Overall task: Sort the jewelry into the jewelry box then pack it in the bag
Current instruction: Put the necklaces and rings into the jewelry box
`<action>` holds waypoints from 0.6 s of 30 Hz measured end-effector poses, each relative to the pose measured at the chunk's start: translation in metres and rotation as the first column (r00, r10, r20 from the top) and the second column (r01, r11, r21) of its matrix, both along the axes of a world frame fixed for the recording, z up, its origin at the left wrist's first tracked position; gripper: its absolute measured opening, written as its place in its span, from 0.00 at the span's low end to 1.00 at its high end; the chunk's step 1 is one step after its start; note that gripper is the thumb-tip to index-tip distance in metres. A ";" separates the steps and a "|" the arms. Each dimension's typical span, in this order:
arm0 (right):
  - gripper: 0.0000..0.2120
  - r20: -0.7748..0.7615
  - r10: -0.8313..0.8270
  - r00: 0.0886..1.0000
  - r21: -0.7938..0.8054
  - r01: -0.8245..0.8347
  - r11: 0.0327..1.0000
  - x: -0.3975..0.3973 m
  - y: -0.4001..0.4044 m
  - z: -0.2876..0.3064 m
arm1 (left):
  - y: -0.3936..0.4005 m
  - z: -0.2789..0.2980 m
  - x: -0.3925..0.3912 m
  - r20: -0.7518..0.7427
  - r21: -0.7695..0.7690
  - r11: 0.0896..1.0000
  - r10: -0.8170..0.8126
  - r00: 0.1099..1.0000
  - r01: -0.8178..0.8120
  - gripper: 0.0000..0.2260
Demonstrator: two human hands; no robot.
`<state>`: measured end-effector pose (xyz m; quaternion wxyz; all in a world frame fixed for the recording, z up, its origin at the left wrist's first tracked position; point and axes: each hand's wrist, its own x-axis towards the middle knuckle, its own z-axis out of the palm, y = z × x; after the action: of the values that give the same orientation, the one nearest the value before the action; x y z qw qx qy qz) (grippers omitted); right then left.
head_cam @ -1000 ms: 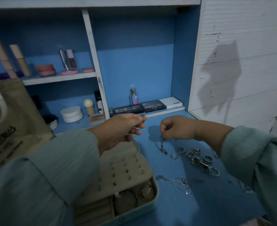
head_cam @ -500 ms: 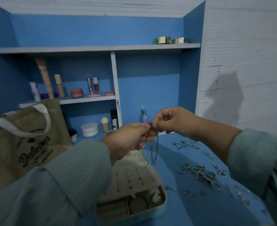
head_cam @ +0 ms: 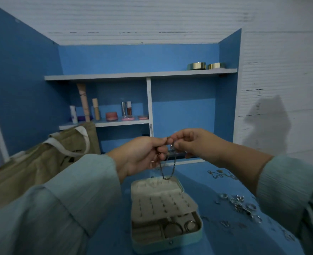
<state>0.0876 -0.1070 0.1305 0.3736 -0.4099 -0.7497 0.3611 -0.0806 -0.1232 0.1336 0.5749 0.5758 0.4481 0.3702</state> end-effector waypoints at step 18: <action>0.09 -0.579 -0.014 0.815 -0.311 -0.205 0.928 -0.055 0.011 -0.020 | 0.003 -0.030 -0.039 0.306 -0.002 0.974 0.214 0.928 -0.224 0.09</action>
<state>0.0326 -0.0960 0.1105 0.4809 -0.3050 -0.5439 0.6164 -0.1194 -0.1198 0.1035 0.5826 0.4675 0.4096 0.5237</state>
